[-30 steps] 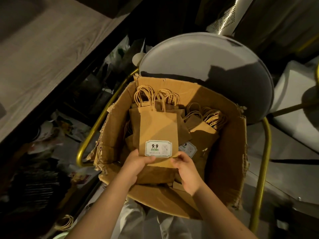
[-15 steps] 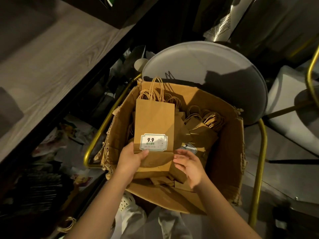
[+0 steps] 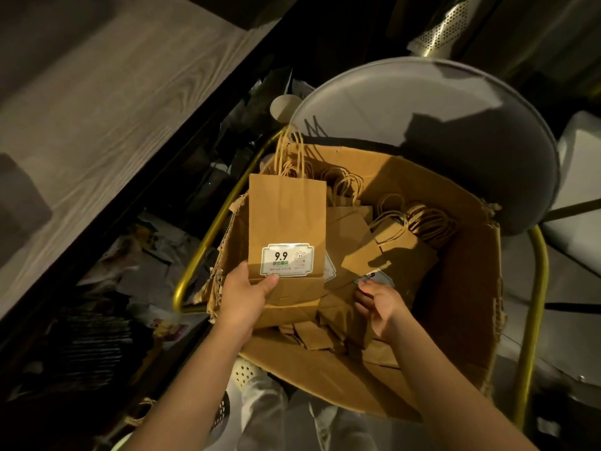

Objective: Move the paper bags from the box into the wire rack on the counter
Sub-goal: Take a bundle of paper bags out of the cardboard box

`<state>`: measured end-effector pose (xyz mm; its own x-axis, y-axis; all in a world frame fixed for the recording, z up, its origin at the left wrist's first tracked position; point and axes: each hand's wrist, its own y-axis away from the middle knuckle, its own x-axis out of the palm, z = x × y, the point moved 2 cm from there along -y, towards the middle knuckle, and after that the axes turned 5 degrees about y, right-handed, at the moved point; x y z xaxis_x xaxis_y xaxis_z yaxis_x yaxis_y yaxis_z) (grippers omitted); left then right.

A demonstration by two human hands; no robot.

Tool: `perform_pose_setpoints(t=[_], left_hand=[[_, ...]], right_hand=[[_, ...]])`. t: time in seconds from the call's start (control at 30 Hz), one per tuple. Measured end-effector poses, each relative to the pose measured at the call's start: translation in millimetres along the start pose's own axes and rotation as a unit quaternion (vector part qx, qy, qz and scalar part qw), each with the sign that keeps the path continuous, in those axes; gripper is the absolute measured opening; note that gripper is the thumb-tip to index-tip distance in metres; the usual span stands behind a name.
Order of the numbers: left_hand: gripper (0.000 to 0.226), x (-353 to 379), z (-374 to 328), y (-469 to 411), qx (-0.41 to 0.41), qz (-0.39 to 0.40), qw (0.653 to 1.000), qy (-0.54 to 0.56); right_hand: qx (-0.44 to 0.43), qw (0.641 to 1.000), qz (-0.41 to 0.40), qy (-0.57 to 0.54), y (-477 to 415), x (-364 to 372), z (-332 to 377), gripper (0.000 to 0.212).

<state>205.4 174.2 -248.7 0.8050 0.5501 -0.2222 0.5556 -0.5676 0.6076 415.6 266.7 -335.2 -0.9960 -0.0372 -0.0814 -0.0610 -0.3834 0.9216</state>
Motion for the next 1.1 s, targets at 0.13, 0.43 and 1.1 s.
perform_pose_setpoints(t=[0.13,0.43,1.1], left_hand=[[0.028,-2,0,-2,-0.019,0.000,1.000,-0.005],[0.026,-5,1,-3,-0.024,-0.001,1.000,-0.016],[0.023,8,-8,19,-0.037,0.056,0.998,0.012]], right_hand=[[0.025,0.999,0.016,-0.038,-1,15,-3,0.028],[0.002,0.998,-0.011,-0.055,12,43,7,0.027],[-0.279,0.957,-0.071,-0.019,82,-31,61,0.048]])
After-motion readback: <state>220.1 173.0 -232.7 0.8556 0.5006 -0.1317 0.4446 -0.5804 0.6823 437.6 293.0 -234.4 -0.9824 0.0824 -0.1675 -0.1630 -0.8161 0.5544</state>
